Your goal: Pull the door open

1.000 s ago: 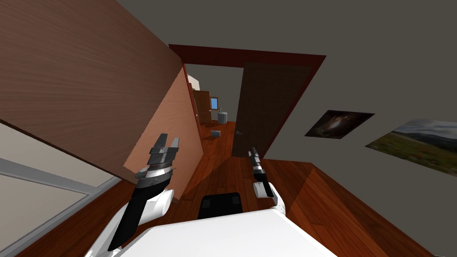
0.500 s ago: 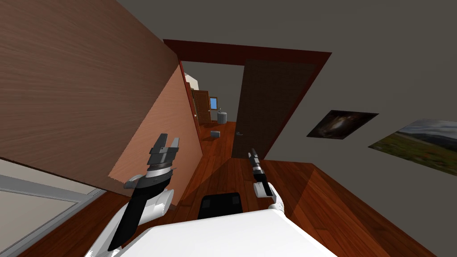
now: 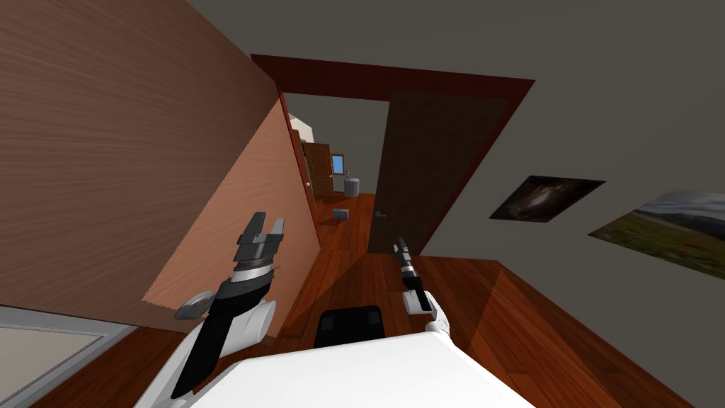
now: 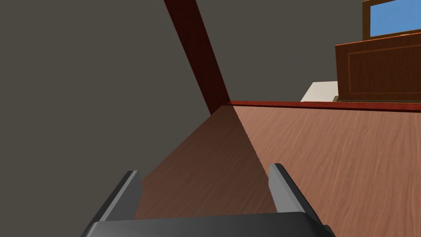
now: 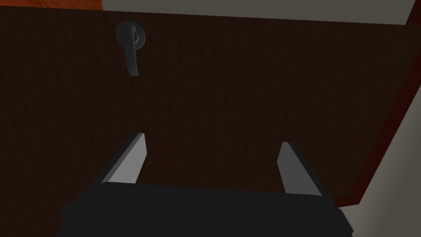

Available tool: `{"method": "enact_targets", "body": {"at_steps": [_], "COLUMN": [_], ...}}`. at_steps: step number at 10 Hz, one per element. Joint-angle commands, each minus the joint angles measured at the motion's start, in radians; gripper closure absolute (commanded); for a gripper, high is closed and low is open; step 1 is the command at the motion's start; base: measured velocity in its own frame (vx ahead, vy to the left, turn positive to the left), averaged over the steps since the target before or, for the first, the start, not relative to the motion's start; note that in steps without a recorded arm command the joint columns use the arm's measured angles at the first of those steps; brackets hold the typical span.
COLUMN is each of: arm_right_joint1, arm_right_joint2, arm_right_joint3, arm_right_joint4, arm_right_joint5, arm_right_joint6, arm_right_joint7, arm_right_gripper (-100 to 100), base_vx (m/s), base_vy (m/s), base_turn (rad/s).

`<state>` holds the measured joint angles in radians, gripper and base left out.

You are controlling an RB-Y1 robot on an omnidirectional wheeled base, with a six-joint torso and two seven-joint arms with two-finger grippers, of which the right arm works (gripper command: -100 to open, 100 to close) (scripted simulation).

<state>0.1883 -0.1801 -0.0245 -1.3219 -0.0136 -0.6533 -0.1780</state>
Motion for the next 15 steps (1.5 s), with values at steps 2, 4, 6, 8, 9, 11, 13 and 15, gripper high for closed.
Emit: {"method": "enact_targets", "body": {"at_steps": [2,4,6,8,9,11,13,15], "arm_right_joint1": [-0.021,-0.037,-0.052,-0.068,-0.075,-0.090,-0.105,-0.126], "arm_right_joint2": [-0.010,-0.016,-0.022,-0.028,-0.031,-0.037,-0.043,-0.051], "arm_right_joint3": [-0.005,-0.009,-0.013,-0.017,-0.019,-0.023,-0.026,-0.031], "arm_right_joint4": [0.060,0.107,0.153,0.198,0.220,0.264,0.307,0.367], "arm_right_joint5": [0.006,0.010,0.014,0.019,0.021,0.025,0.029,0.034], "arm_right_joint6": [-0.020,-0.036,-0.051,-0.066,-0.074,-0.088,-0.103,-0.123], "arm_right_joint7": [-0.012,-0.020,-0.029,-0.037,-0.040,-0.048,-0.056,-0.066], "arm_right_gripper": [-100,-100,-100,-100,-100,-100,-100,-100], "base_vx": [0.102,0.096,0.094,0.101,0.100,0.092,0.098,0.143], "base_vy": [0.017,0.023,0.023,0.013,0.011,0.023,0.021,0.035], "base_turn": [-0.021,-0.021,-0.020,-0.021,-0.017,-0.021,-0.016,-0.028]}}
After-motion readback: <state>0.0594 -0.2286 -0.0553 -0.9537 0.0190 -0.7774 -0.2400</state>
